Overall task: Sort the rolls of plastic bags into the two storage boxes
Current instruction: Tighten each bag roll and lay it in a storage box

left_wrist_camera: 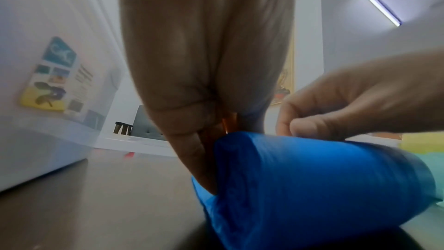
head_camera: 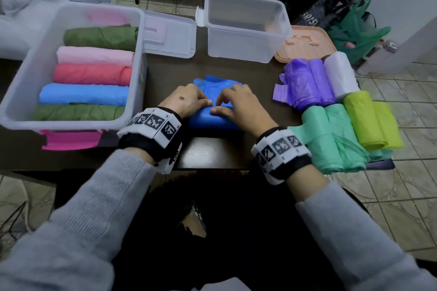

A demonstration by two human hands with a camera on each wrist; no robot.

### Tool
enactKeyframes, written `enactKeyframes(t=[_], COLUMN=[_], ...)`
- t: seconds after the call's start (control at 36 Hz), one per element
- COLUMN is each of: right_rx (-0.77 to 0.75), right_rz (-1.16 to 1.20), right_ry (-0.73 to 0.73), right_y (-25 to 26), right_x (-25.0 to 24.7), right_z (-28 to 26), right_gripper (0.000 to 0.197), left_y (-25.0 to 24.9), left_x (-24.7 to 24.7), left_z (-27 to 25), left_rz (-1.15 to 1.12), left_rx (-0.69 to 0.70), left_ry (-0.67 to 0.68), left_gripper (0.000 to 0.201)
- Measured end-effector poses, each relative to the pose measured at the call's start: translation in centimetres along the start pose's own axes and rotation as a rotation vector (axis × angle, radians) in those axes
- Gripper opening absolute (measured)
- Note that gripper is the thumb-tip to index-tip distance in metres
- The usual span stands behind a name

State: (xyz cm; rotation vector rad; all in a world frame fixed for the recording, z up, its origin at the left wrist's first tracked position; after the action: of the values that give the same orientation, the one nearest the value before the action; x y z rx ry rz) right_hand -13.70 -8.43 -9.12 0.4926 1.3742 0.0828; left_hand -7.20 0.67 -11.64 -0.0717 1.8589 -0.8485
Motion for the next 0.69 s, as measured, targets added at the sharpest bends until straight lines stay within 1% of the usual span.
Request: enactKeyframes(t=[0.06,0.11,0.17,0.22,0.25,0.31,0.36,0.39,0.42,0.44,0.47,0.58,0.61,0.69], right_rx=[-0.031,-0.05,-0.085,-0.09,-0.076,-0.042,-0.043,-0.039,-0.027,-0.013,-0.018,0.03,0.047,0.095], right_rz=[-0.143,-0.191,-0.241,-0.33,-0.362,-0.389,-0.38,-0.381,-0.383,-0.388,-0.392,-0.344,-0.318,-0.197], right_ry=[-0.073,-0.112,-0.131,-0.134,-0.167,-0.249,-0.268,-0.246,-0.189,-0.089,-0.033,0.11,0.145,0.262], right_y=[0.8,1.5,2.0,2.1,2.0,1.9,2.1,2.1,2.0,1.8,1.7,0.9,0.6,-0.2], right_x=[-0.4,0.0,0.9,2.0,2.1,1.7,1.2,0.9,0.9,1.2,1.4,1.6,1.7,1.8], right_z=[-0.9,-2.2,-3.6,-4.7,-4.9,-4.7,-4.0,-3.6,-3.2,-2.7,-2.2,-0.5,-0.2,0.0], right_gripper=[0.035,0.042,0.056,0.07,0.07,0.059,0.052,0.051,0.052,0.054,0.055,0.048,0.05,0.058], left_y=[0.0,-0.1,-0.3,-0.8,-1.0,-1.7,-2.2,-2.4,-2.5,-2.5,-2.5,-1.8,-1.8,-1.5], left_x=[0.1,0.2,0.1,0.1,0.0,-0.7,-1.5,-1.6,-1.5,-1.3,-1.1,-0.3,-0.1,0.2], left_z=[0.3,0.6,0.7,0.7,0.7,0.6,0.3,0.1,0.0,-0.2,-0.3,-0.8,-0.9,-1.0], left_rz=[0.019,0.032,0.045,0.05,0.051,0.042,0.017,0.005,0.002,0.002,-0.002,0.035,0.052,0.047], left_rx=[-0.014,-0.014,0.001,0.023,0.04,0.094,0.14,0.158,0.175,0.188,0.192,0.196,0.201,0.189], left_ry=[0.002,0.001,0.009,0.021,0.011,-0.062,-0.145,-0.157,-0.151,-0.136,-0.117,-0.015,-0.001,0.02], left_gripper=[0.033,0.038,0.033,0.025,0.024,0.02,0.014,0.013,0.014,0.016,0.019,0.047,0.051,0.048])
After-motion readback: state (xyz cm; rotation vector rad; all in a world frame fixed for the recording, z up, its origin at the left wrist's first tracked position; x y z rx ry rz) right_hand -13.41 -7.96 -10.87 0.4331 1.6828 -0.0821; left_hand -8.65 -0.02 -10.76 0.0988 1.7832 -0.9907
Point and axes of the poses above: each hand's wrist, its own z-axis towards the middle knuckle, its own x-axis out of the palm, y = z × x, the point moved 10 cm from there along z, towards the middle knuckle, and after that the axes turned 12 degrees about -y, right-handed, at the moved point
